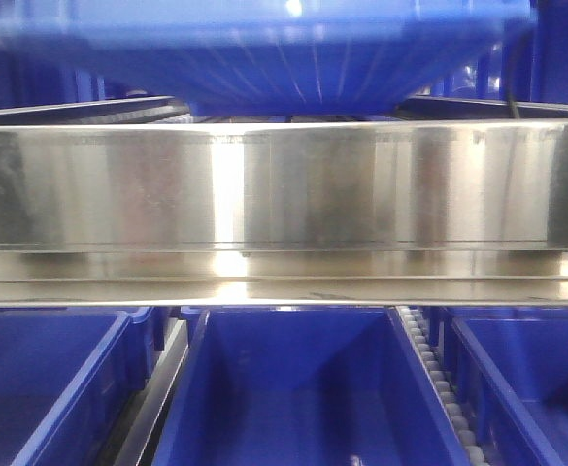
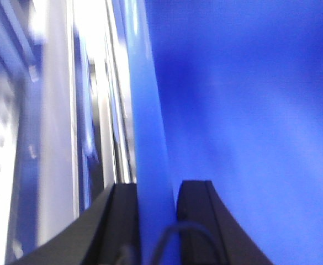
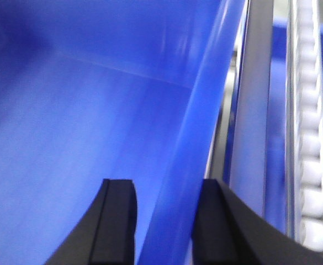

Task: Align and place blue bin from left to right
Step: 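Close both grippers on the bin rim and lift the bin, then pull the held blue bin back off the shelf with both grippers, then drive the base away from the rack while holding the bin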

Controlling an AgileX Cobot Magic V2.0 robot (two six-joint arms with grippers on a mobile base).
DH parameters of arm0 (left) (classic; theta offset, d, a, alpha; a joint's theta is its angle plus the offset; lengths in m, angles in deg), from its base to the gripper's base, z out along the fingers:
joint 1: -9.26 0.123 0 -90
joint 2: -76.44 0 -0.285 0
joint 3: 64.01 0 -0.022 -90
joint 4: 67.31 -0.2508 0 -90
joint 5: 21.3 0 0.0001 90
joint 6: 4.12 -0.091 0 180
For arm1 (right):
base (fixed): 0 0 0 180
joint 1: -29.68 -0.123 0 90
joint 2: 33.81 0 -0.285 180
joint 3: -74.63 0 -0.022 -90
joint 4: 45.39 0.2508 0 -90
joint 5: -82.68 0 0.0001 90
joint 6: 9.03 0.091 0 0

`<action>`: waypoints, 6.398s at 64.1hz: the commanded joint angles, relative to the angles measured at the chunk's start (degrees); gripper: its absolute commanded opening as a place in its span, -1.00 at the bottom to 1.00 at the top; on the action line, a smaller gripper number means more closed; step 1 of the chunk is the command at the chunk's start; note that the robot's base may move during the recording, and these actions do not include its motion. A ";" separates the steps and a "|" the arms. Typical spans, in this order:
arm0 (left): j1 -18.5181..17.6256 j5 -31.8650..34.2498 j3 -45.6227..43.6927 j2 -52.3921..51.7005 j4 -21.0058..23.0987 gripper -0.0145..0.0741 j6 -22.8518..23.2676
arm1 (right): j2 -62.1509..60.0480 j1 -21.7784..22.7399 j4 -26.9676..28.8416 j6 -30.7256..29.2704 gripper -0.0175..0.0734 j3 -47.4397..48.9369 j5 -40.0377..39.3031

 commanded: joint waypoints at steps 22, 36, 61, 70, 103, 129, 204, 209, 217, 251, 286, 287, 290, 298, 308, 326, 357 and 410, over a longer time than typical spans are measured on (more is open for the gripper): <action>-0.26 3.37 -6.77 -2.58 9.49 -0.92 -0.36 | -1.69 0.35 2.82 0.74 -0.77 6.33 -3.72; -0.26 3.37 -6.77 -2.58 13.20 -0.92 -0.36 | -1.69 0.35 4.55 0.59 -0.77 6.33 -5.26; -0.26 3.37 -6.77 -2.58 14.47 -0.92 -0.36 | -1.69 0.35 7.18 0.51 -0.77 6.33 -6.70; -0.26 3.37 -6.77 -2.58 14.07 -0.92 -0.36 | -1.33 0.35 7.18 0.51 -0.77 6.33 -6.61; -0.26 3.37 -6.77 -2.58 14.07 -0.92 -0.36 | 0.09 0.35 7.18 0.51 -0.77 6.33 -6.99; -0.26 3.37 -6.77 -2.58 14.07 -0.92 -0.36 | 0.09 0.35 7.18 0.51 -0.77 6.33 -7.27; -0.26 3.37 -6.77 -2.58 14.07 -0.92 -0.36 | 0.09 0.35 7.18 0.51 -0.77 6.33 -8.17; -0.26 3.37 -6.77 -2.58 14.07 -0.92 -0.36 | 0.09 0.35 7.18 0.51 -0.77 6.33 -8.17; -0.26 3.37 -6.77 -2.58 14.07 -0.92 -0.36 | 0.09 0.35 7.18 0.51 -0.77 6.33 -8.17; -0.26 3.37 -6.77 -2.58 14.07 -0.92 -0.36 | 0.09 0.35 7.18 0.51 -0.77 6.33 -8.17; -0.26 3.37 -6.77 -2.58 14.07 -0.92 -0.36 | 0.09 0.35 7.18 0.51 -0.77 6.33 -8.17; -0.26 3.37 -6.77 -2.58 14.07 -0.92 -0.36 | 0.09 0.35 7.18 0.51 -0.77 6.33 -8.17; -0.26 3.37 -6.77 -2.58 14.07 -0.92 -0.36 | 0.09 0.35 7.18 0.51 -0.77 6.33 -8.17; -0.26 3.37 -6.77 -2.58 14.07 -0.92 -0.36 | 0.09 0.35 7.18 0.51 -0.77 6.33 -8.17; -0.26 3.37 -6.77 -2.58 14.07 -0.92 -0.36 | 0.09 0.35 7.18 0.51 -0.77 6.33 -8.17; -0.26 3.37 -6.77 -2.58 14.07 -0.92 -0.36 | 0.09 0.35 7.18 0.51 -0.77 6.33 -8.17; -0.26 3.37 -6.77 -2.58 14.07 -0.92 -0.36 | 0.09 0.35 7.18 0.51 -0.77 6.33 -8.17; -0.26 3.37 -6.77 -2.58 14.07 -0.92 -0.36 | 0.09 0.35 7.18 0.51 -0.77 6.33 -8.17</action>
